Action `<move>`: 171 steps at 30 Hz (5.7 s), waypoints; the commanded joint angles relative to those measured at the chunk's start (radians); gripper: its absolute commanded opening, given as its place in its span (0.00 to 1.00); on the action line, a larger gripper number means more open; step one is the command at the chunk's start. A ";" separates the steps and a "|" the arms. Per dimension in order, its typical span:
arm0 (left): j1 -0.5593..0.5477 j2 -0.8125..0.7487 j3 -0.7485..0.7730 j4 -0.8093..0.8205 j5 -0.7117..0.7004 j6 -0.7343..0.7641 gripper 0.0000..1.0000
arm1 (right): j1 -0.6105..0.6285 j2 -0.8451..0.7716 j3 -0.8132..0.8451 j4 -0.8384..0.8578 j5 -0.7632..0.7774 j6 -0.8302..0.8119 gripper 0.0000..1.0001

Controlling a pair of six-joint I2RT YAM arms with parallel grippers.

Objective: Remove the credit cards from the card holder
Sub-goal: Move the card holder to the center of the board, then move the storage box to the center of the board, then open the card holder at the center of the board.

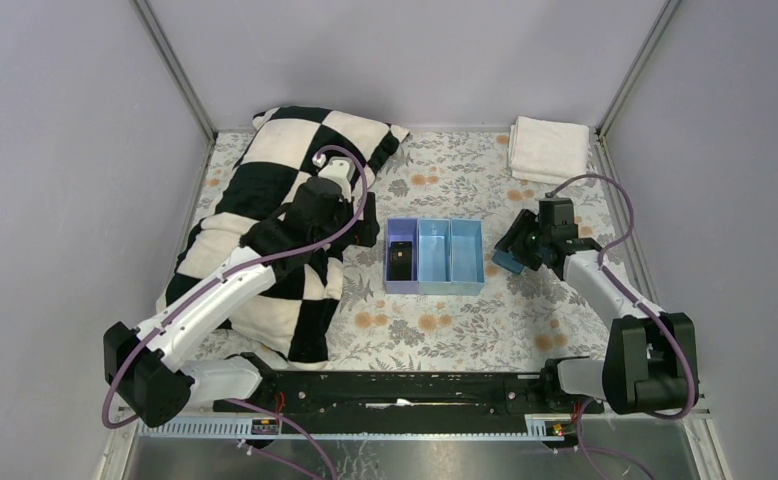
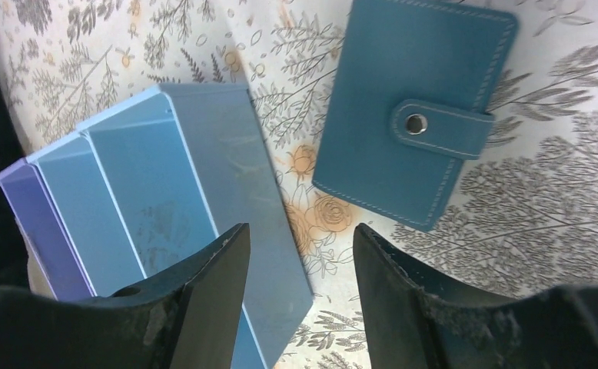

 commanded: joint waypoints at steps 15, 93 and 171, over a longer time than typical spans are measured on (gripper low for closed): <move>0.001 -0.011 0.073 0.020 -0.025 -0.015 0.99 | 0.225 0.167 0.050 0.132 -0.144 0.070 0.60; -0.246 0.416 0.370 0.125 0.338 -0.102 0.99 | 0.126 -0.324 0.149 -0.303 0.113 -0.052 0.00; -0.414 1.016 0.508 0.676 0.733 -0.312 0.73 | -0.377 -0.082 -0.098 -0.183 -0.169 0.051 0.30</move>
